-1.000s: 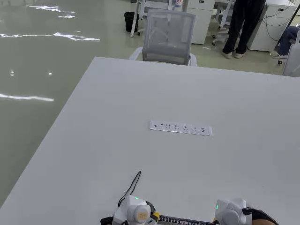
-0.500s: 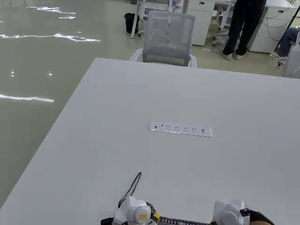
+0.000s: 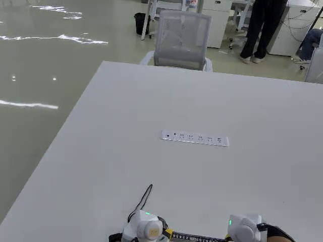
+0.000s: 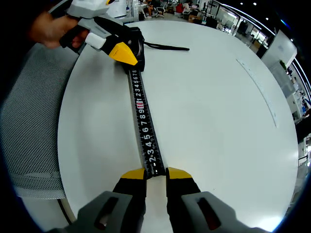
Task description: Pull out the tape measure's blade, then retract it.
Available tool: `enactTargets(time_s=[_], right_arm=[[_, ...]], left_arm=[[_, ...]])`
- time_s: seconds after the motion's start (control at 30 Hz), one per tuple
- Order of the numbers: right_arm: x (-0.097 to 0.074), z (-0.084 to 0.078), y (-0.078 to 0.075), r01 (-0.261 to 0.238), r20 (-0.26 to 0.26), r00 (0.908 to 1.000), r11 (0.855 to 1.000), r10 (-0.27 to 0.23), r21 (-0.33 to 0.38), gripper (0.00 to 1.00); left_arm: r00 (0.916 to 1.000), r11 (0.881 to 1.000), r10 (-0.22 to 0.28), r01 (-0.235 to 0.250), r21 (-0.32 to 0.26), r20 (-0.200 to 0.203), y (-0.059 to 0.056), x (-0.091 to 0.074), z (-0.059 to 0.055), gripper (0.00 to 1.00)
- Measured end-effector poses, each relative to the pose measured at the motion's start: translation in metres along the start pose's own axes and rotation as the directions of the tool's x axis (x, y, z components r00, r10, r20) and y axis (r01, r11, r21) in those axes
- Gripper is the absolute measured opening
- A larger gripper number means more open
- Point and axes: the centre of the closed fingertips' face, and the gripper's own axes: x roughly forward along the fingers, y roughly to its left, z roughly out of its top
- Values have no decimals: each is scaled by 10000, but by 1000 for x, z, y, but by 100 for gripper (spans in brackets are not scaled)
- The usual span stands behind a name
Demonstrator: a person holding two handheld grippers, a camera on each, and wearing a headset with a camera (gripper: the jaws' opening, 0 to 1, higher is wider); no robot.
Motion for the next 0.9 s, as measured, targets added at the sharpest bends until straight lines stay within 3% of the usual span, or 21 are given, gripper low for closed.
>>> enactTargets(time_s=[0.9], right_arm=[[7, 14, 1, -18, 110, 9999, 10000, 19, -42, 14]], left_arm=[[10000, 10000, -38, 38, -23, -31, 0, 0, 0, 62]])
